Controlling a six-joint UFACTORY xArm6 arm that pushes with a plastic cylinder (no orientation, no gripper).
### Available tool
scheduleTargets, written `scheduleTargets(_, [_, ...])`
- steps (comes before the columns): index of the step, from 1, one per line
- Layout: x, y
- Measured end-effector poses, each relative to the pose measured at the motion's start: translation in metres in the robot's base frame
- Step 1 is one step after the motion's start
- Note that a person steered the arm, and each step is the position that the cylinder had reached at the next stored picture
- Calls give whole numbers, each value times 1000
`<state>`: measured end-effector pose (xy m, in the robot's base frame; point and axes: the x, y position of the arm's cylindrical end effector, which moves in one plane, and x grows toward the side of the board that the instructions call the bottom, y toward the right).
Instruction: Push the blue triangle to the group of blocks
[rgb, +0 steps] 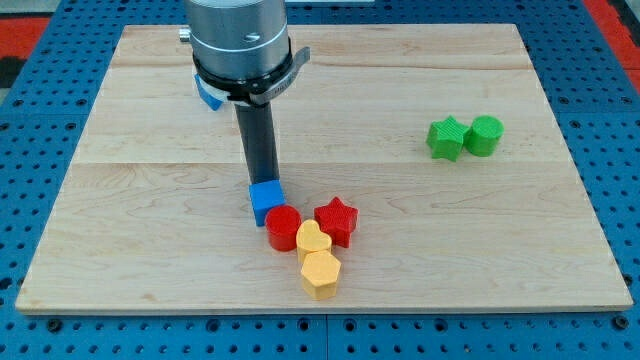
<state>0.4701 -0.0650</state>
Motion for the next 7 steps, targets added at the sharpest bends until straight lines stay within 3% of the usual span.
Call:
scheduleTargets(1, [-14, -10])
scheduleTargets(3, [-145, 6])
scheduleTargets(4, [-183, -18])
scheduleTargets(6, [-180, -105])
scheduleTargets(7, [-162, -79])
